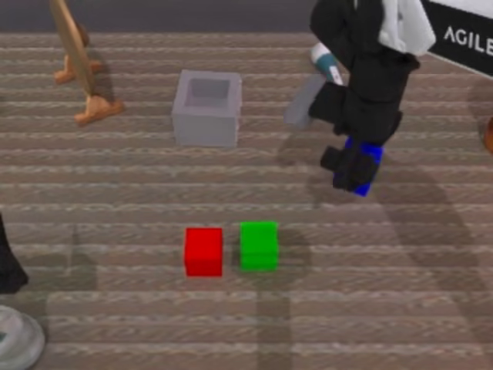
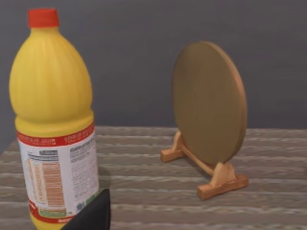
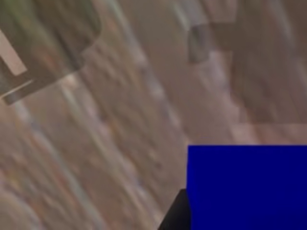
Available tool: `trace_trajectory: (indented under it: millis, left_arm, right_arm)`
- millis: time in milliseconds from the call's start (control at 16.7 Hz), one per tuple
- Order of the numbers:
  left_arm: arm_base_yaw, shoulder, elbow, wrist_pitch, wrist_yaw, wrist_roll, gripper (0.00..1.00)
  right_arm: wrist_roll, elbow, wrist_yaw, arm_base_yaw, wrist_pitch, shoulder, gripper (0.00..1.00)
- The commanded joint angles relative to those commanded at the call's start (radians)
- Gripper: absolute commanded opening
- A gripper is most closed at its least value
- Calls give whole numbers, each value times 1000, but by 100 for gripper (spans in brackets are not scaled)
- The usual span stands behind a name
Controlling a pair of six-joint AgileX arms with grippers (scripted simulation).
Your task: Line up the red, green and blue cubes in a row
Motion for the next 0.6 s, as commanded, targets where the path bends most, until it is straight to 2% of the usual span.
trace_trajectory:
  millis: [420, 600]
  left_arm:
    - [0, 0, 0, 0, 0, 0, 100]
    - [0, 0, 0, 0, 0, 0, 100]
  right_arm:
    - [-295, -256, -3, 110, 55, -196, 0]
    - [-339, -297, -4, 127, 65, -229, 0]
